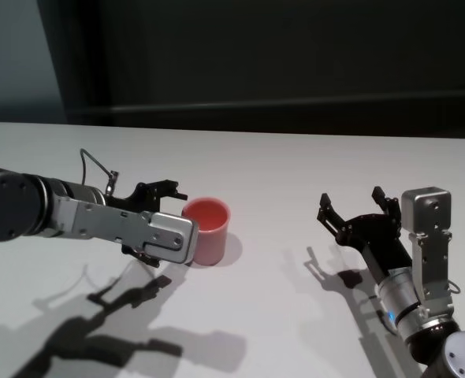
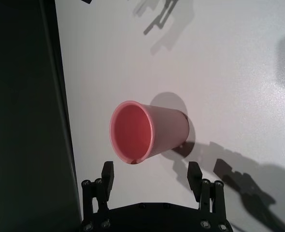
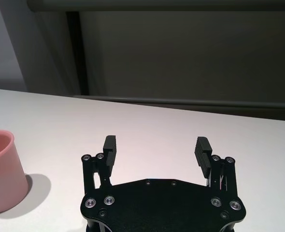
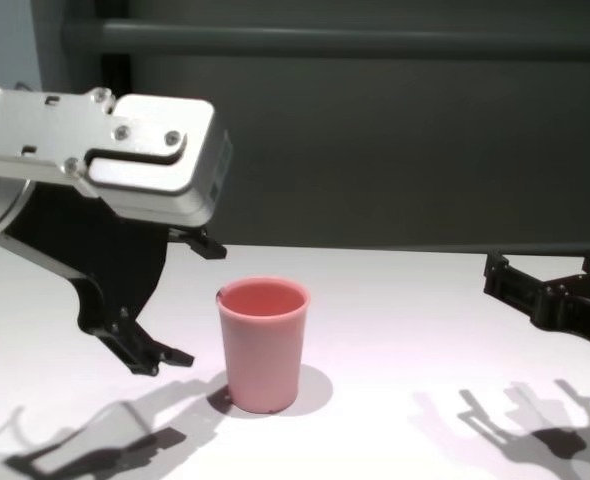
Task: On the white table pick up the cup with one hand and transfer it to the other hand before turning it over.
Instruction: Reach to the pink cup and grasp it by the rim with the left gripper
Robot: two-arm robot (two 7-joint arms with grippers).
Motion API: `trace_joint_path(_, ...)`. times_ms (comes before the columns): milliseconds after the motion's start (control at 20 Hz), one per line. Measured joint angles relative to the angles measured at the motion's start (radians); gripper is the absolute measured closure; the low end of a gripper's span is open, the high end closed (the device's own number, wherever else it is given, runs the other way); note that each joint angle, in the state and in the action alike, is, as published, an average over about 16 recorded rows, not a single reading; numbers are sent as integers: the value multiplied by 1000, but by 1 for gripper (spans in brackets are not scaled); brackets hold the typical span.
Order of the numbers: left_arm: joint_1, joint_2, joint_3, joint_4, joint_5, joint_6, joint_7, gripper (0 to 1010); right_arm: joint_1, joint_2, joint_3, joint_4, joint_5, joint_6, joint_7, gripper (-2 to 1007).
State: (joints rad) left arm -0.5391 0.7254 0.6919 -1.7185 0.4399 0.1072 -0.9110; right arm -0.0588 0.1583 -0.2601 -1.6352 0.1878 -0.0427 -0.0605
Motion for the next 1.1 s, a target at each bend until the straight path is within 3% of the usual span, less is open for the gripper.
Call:
trace_joint_path(600,-131,-62,119,65,57,-33,-104,9,0,0,0,0,0,0,0,3)
trace_joint_path(1100,-219,-109,189,137,78,-55,-168,9,0,0,0,0,0,0,0,3)
